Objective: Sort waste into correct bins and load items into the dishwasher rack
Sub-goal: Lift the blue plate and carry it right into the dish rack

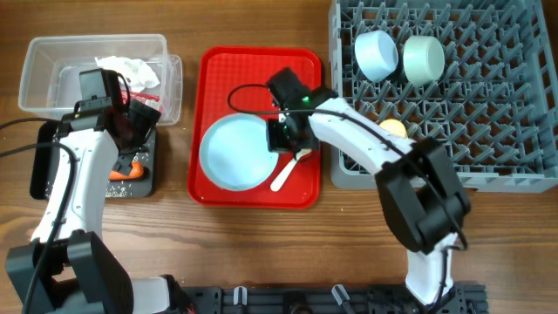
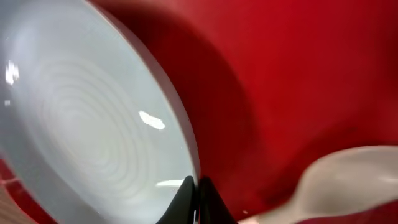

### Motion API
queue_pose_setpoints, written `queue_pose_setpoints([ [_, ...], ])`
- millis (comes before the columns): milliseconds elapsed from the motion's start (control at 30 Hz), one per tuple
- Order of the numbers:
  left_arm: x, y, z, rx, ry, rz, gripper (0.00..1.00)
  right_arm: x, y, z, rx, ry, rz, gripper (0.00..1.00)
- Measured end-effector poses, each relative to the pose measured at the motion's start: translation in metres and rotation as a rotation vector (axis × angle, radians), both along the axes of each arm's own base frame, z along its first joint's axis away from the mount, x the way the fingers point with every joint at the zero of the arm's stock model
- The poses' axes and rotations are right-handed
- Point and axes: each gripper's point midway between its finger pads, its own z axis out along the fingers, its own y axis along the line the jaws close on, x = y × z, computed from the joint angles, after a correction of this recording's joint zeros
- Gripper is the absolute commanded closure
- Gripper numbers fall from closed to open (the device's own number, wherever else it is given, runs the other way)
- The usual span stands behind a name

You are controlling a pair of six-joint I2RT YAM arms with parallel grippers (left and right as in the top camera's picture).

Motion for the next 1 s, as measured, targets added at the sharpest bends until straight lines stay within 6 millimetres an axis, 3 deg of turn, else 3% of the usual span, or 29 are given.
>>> queue_pose_setpoints([
  [133,0.0,0.0,0.0,0.0,0.0,0.0,0.0,0.032,-0.023,0.08,-0.018,-0.259,-0.024,0.96],
  [200,0.0,0.0,0.0,0.0,0.0,0.0,0.0,0.045,-0.045,0.146,-0.049,-0.46,-0.07,0.96],
  [233,0.0,0.0,0.0,0.001,0.0,0.0,0.0,0.047,-0.055,0.168,-0.07,-0.531,-0.092,0.96],
  [333,0.0,0.0,0.0,0.001,0.0,0.0,0.0,0.048,-0.089,0.208,-0.173,-0.665,-0.166,0.96],
  [567,0.0,0.0,0.0,0.0,0.0,0.0,0.0,0.039,-0.227,0.3,-0.651,-0.949,-0.505,0.96],
  [667,0.0,0.0,0.0,0.001,0.0,0.0,0.0,0.025,-0.289,0.328,-0.902,-0.986,-0.688,0.96],
  [767,0.0,0.0,0.0,0.0,0.0,0.0,0.0,0.014,-0.335,0.337,-1.038,-0.957,-0.811,0.96],
  [833,0.0,0.0,0.0,0.0,0.0,0.0,0.0,0.007,-0.366,0.339,-1.101,-0.919,-0.885,0.96],
  [1000,0.0,0.0,0.0,0.0,0.0,0.0,0.0,0.001,-0.412,0.324,-1.178,-0.788,-0.898,0.96],
])
